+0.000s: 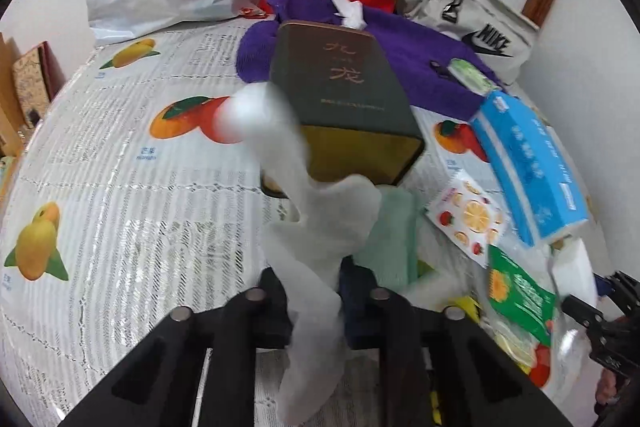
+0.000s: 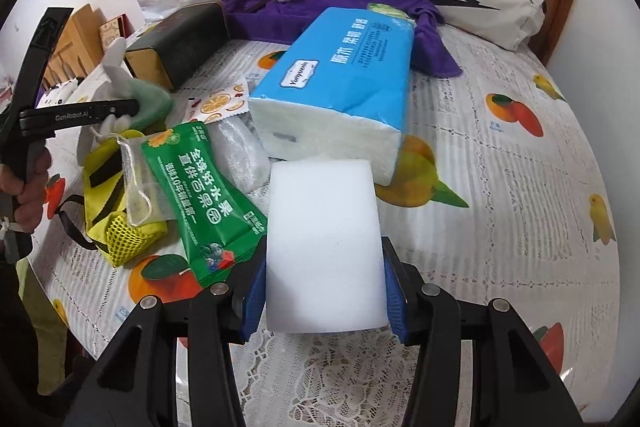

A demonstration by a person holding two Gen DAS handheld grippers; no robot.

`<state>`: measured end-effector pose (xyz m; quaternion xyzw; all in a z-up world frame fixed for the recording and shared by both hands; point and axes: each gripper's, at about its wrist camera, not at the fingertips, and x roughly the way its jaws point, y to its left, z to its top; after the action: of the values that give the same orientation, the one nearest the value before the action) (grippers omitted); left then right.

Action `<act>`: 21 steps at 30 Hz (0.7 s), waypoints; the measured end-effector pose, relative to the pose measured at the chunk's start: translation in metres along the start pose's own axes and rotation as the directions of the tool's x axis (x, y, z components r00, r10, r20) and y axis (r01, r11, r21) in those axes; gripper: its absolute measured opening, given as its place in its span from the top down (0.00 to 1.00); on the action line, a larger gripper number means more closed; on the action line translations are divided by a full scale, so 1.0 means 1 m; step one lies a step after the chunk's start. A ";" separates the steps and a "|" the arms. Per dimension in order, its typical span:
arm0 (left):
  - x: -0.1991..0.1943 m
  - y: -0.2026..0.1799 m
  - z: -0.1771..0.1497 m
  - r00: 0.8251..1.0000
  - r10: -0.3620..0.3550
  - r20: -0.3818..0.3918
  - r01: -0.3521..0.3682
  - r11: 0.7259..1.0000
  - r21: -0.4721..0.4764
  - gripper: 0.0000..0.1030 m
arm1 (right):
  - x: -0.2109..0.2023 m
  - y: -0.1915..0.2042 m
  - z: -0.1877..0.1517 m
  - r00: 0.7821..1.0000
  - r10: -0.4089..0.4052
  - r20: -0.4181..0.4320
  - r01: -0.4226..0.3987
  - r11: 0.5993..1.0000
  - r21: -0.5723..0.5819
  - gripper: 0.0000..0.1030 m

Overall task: Organize soft objects
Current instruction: 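Lift the sponge block and gloves and carry both toward the purple towel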

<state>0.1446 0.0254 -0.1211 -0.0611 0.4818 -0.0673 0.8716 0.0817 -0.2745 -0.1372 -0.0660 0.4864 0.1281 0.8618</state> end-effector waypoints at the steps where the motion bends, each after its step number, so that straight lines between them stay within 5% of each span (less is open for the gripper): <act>1: -0.003 0.001 -0.001 1.000 -0.002 0.004 0.002 1.000 0.001 0.87 | -0.001 0.000 0.000 1.000 -0.001 0.004 0.001 1.000 -0.001 0.52; 21: -0.083 0.014 0.034 0.990 0.072 0.124 -0.063 0.995 -0.073 0.87 | -0.043 -0.003 0.047 0.988 0.060 0.139 -0.055 0.998 -0.043 0.52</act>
<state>0.1302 0.0556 -0.0364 -0.0787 0.4293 -0.0172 0.8996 0.0993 -0.2726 -0.0761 -0.0596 0.4236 0.1669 0.8884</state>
